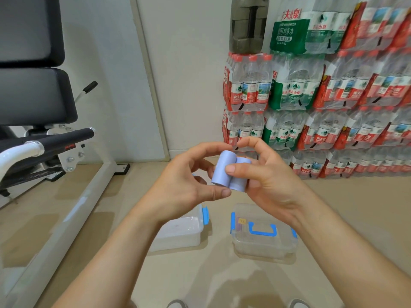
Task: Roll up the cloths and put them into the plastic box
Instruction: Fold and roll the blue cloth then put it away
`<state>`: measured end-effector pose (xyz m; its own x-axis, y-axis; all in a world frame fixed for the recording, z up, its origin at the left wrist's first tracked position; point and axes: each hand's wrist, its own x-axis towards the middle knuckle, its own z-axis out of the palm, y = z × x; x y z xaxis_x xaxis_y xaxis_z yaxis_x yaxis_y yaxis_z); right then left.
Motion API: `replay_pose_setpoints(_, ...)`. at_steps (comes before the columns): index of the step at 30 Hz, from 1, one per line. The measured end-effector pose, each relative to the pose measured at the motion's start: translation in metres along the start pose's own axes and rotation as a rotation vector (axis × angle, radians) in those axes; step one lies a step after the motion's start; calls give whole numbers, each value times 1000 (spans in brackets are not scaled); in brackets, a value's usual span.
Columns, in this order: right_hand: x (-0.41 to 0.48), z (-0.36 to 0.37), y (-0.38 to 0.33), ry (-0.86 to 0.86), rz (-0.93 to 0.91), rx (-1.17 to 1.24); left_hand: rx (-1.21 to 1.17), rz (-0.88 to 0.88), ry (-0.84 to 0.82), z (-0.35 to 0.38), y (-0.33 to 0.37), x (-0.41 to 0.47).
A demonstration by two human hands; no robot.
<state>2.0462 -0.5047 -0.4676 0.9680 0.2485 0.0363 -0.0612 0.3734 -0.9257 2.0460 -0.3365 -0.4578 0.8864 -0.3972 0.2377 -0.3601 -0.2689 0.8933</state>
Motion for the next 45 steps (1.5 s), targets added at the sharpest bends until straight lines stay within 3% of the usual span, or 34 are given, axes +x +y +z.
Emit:
replay_pose_setpoints(5, -3, -1, -2, -14, 31, -29, 73, -6, 67, -4, 1, 0)
replay_pose_setpoints(11, -4, -5, -2, 63, 88, -187, 333, 65, 141, -6, -1, -1)
replay_pose_setpoints(18, 0, -2, 6, 201, 74, -257, 656, 238, 70, -3, -5, 2)
replay_pose_setpoints(31, 3, 19, 25, 360, -35, -492, 976, 188, 106, 11, -1, 2)
replay_pose_setpoints(35, 5, 18, 22, 409, -63, -494, 860, 195, 132, 12, -9, 4)
replay_pose_setpoints(40, 0, 8, 6, 348, -165, -555, 156, -29, 141, 5, -4, 3)
replay_pose_setpoints(45, -4, 10, 7, 217, -244, -655, 64, -70, 174, 2, -3, 3)
